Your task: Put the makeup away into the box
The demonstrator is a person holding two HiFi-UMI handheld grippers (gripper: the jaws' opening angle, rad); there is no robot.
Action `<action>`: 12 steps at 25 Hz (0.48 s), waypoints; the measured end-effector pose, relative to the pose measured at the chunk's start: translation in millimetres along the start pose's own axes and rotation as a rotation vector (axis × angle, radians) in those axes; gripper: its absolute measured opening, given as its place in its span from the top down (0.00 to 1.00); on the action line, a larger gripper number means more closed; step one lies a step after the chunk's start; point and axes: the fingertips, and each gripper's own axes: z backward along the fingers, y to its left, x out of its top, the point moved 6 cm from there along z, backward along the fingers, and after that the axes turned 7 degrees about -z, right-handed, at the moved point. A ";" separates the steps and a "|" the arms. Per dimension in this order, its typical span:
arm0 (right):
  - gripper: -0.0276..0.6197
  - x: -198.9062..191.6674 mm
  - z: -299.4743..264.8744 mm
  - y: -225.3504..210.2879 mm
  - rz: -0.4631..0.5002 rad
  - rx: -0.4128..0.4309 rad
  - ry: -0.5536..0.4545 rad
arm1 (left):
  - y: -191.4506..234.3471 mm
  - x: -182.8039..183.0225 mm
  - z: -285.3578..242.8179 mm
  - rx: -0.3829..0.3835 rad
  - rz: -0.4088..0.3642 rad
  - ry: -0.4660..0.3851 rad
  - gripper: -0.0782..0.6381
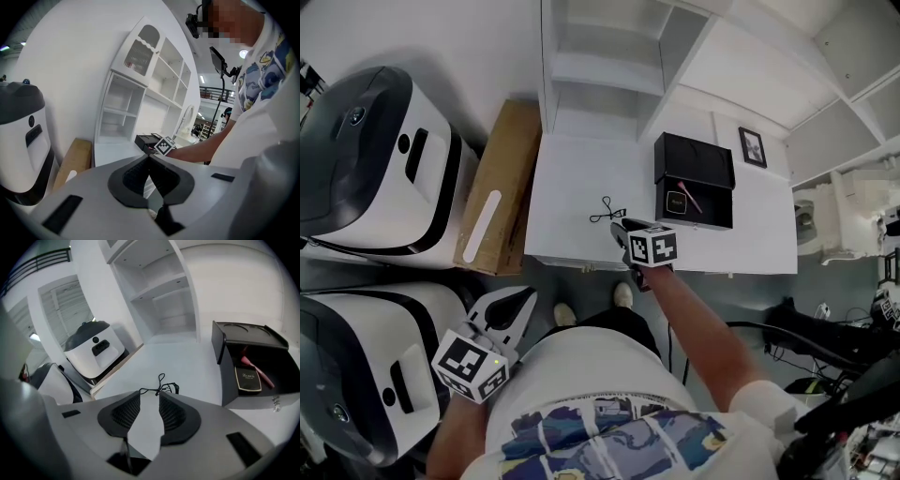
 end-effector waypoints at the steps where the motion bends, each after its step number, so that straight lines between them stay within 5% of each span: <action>1: 0.74 2.3 -1.9 -1.0 -0.027 -0.011 -0.007 | 2.0 -0.3 0.8 0.001 0.001 -0.001 0.87; 8: 0.68 11.0 -19.2 -12.5 -0.223 -0.056 -0.048 | 13.9 -0.7 3.0 0.001 0.002 0.000 0.87; 12: 0.68 15.2 -27.9 -17.9 -0.255 -0.084 -0.063 | 18.4 0.0 2.9 0.003 0.000 0.008 0.87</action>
